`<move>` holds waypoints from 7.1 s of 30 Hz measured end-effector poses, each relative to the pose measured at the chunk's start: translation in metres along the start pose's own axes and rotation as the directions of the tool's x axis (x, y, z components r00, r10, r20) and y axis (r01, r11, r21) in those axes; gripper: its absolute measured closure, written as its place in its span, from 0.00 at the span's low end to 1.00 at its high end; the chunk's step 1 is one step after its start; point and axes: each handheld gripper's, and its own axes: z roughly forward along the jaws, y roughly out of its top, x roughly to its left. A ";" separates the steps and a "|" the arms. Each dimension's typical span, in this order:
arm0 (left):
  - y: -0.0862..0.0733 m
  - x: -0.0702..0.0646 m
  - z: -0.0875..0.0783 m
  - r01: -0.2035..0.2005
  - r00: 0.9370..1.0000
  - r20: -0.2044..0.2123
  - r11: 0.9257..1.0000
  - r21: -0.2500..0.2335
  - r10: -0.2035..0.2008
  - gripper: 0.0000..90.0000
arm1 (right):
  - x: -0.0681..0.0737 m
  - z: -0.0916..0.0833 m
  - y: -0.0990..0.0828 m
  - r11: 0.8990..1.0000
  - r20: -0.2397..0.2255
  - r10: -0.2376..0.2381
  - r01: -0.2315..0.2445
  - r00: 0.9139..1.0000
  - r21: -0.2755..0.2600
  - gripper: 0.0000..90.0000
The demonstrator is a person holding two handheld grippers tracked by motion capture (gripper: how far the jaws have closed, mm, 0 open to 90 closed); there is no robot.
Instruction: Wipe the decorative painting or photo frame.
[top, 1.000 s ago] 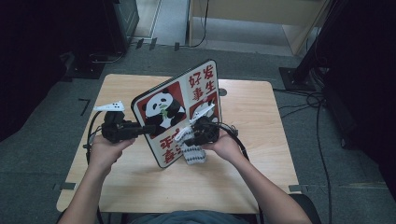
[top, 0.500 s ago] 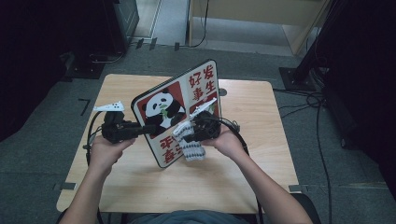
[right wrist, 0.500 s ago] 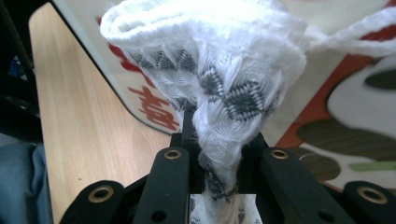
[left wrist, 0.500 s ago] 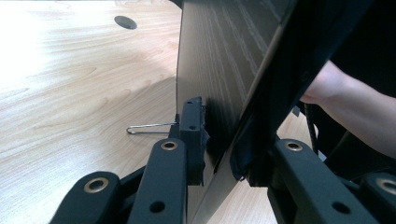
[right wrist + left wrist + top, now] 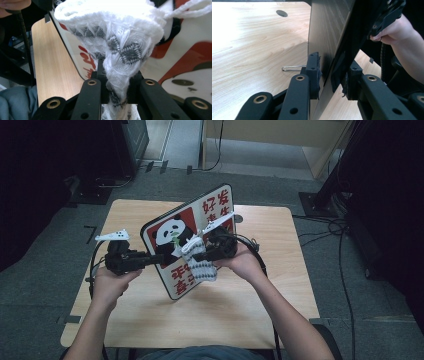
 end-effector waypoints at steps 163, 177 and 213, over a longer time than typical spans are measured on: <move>0.002 -0.006 -0.003 -0.022 1.000 -0.006 0.999 0.047 0.022 0.84 | 0.018 0.060 -0.028 0.996 -0.015 -0.057 0.058 0.998 0.071 0.86; 0.001 -0.005 -0.003 -0.018 1.000 -0.005 0.999 0.047 0.019 0.84 | 0.015 0.076 -0.043 0.991 -0.038 -0.033 0.038 0.999 0.129 0.86; -0.002 0.004 -0.018 -0.024 0.998 -0.059 1.000 0.011 0.025 0.49 | 0.031 0.038 -0.010 0.994 -0.045 -0.088 0.090 0.995 0.064 0.88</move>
